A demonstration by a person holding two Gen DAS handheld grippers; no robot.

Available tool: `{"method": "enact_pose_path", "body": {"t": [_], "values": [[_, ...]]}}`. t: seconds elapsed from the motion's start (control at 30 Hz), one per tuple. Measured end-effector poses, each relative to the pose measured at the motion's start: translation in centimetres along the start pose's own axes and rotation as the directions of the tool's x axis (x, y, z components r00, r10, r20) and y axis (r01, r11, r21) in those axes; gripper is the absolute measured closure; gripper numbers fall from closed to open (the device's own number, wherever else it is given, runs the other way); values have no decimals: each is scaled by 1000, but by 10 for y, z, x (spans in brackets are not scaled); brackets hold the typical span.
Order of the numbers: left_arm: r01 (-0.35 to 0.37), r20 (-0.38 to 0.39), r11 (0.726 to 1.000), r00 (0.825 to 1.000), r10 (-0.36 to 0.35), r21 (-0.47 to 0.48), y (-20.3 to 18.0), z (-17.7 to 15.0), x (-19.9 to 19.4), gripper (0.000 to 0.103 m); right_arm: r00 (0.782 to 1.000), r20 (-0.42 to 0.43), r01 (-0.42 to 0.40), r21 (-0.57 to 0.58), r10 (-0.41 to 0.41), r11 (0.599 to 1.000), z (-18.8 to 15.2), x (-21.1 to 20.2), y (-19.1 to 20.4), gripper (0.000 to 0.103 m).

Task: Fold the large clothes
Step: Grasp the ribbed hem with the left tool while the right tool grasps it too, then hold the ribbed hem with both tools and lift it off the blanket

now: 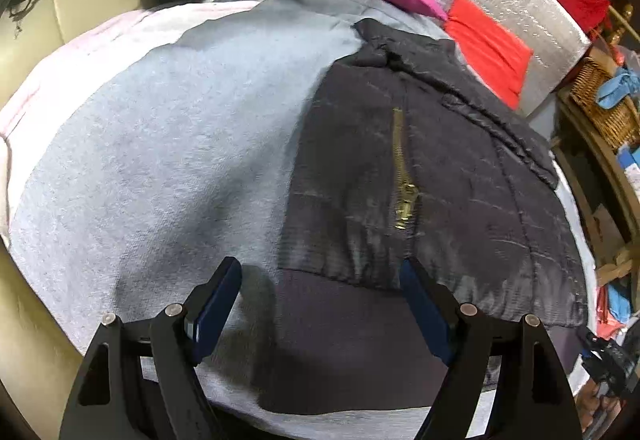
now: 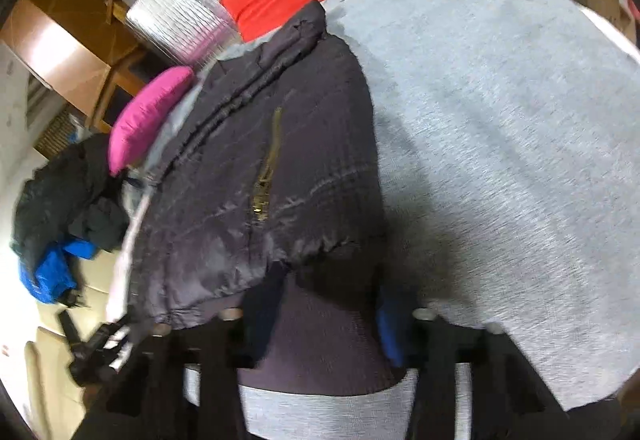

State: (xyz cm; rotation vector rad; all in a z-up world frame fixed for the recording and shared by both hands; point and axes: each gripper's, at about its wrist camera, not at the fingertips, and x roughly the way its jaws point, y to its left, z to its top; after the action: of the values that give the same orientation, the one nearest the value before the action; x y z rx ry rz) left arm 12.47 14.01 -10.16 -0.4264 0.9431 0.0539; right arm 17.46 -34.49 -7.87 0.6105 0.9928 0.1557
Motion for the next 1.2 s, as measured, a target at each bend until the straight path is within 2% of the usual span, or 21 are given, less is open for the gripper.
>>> {"method": "enact_pose_path", "body": {"t": [0.17, 0.27, 0.4, 0.43, 0.47, 0.5, 0.57, 0.63, 0.67, 0.9, 1.2], "values": [[-21, -17, 1000, 1000, 21, 0, -1, -1, 5, 21, 1000, -9, 2, 33, -2, 999, 1, 7, -5, 61], [-9, -21, 1000, 1000, 9, -1, -2, -1, 4, 21, 1000, -6, 17, 2, -17, 1000, 0, 8, 1, 53], [-26, -27, 999, 999, 26, 21, -6, 0, 9, 22, 998, -6, 54, -34, -55, 998, -1, 11, 9, 52], [-31, -26, 999, 999, 32, 21, -7, 0, 8, 25, 998, -9, 54, -32, -54, 998, -1, 11, 9, 53], [-31, -22, 999, 999, 32, 20, -8, -1, 8, 32, 998, -14, 63, -38, -64, 997, 0, 11, 9, 62], [-34, -21, 999, 999, 35, 27, -9, -1, 9, 54, 997, -18, 75, -46, -76, 996, -1, 10, 10, 68], [-53, -17, 997, 998, 54, 51, -15, -2, 9, 60, 995, -25, 96, -62, -98, 993, -2, 10, 10, 82], [-63, -7, 995, 998, 64, 77, -20, -2, 6, 81, 995, -29, 96, -65, -98, 993, -1, 9, 9, 86], [-75, -3, 994, 997, 76, 83, -20, -2, 4, 84, 995, -31, 97, -69, -99, 993, -1, 9, 10, 88], [-36, -2, 996, 999, 37, 81, -14, -4, -4, 89, 997, -36, 65, -62, -68, 996, 0, 4, 8, 93], [5, 4, 998, 1000, -5, 67, -7, -11, -22, 89, 998, -44, 35, -66, -38, 997, 0, -5, 5, 94]]}}
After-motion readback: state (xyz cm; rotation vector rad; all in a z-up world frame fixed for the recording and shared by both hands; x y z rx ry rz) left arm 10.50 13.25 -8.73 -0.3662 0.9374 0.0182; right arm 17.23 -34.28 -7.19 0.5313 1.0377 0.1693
